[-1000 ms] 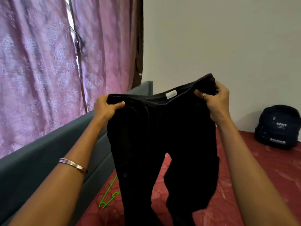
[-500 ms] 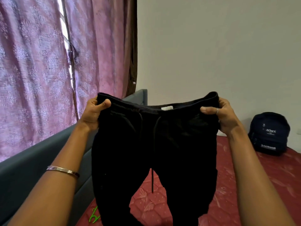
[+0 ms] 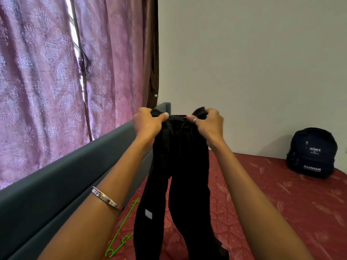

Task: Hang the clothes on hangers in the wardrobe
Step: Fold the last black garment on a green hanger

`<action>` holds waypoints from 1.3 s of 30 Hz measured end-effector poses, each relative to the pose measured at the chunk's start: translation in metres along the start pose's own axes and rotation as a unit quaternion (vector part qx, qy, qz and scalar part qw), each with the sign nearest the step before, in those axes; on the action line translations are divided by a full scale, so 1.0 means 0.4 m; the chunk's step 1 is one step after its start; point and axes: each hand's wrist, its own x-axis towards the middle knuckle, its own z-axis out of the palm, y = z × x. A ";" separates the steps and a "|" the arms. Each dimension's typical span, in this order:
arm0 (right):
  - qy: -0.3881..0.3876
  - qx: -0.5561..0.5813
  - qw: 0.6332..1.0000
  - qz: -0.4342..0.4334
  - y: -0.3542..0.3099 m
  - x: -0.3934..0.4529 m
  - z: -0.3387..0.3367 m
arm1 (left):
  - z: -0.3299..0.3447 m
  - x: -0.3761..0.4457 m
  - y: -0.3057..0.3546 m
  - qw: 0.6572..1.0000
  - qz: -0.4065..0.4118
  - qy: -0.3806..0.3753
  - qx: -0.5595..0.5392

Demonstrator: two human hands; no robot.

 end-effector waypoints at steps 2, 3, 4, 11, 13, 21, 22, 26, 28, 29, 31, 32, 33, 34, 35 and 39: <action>-0.090 0.005 0.996 -0.022 -0.018 -0.018 0.026 | 0.019 -0.018 0.016 0.995 0.007 -0.085 -0.050; -0.133 0.003 0.991 -0.035 -0.025 -0.026 0.031 | 0.023 -0.030 0.025 0.991 0.016 -0.119 -0.058; -0.177 0.016 0.983 -0.037 -0.030 -0.033 0.026 | 0.021 -0.042 0.034 0.987 0.025 -0.145 -0.064; -0.237 0.098 0.965 -0.049 -0.037 -0.044 -0.035 | -0.002 -0.080 0.053 0.968 0.104 -0.211 -0.088; -0.231 0.130 0.962 -0.066 -0.050 -0.058 -0.044 | 0.012 -0.059 0.055 0.966 0.237 -0.083 0.057; -0.196 0.331 0.919 -0.085 -0.095 -0.104 -0.121 | 0.033 -0.032 0.119 0.898 0.413 -0.130 0.076; -0.193 0.362 0.909 -0.069 -0.081 -0.115 -0.131 | 0.043 -0.038 0.120 0.898 0.419 -0.111 0.078; -0.223 0.391 0.892 -0.042 0.045 -0.167 -0.153 | 0.051 -0.035 0.115 0.906 0.408 -0.003 0.109; -0.259 0.271 0.926 -0.034 0.152 -0.217 -0.168 | 0.036 -0.033 0.127 0.906 0.395 0.023 0.151; -0.286 0.208 0.935 -0.012 0.209 -0.245 -0.170 | 0.026 -0.029 0.136 0.904 0.393 0.035 0.167; -0.342 0.125 0.931 0.031 0.302 -0.313 -0.146 | 0.007 -0.018 0.155 0.902 0.390 0.044 0.182; -0.331 0.101 0.938 0.032 0.332 -0.338 -0.122 | 0.002 -0.016 0.165 0.903 0.384 0.046 0.187; -0.284 0.074 0.956 0.015 0.352 -0.350 -0.095 | -0.003 -0.016 0.175 0.905 0.376 0.047 0.190; -0.218 0.056 0.974 -0.007 0.363 -0.352 -0.067 | -0.007 -0.018 0.185 0.909 0.367 0.049 0.191; -0.148 0.051 0.987 -0.016 0.370 -0.347 -0.047 | -0.014 -0.020 0.194 0.913 0.360 0.056 0.184; -0.206 0.059 0.976 0.043 0.393 -0.338 -0.015 | -0.062 -0.011 0.240 0.908 0.370 0.108 0.167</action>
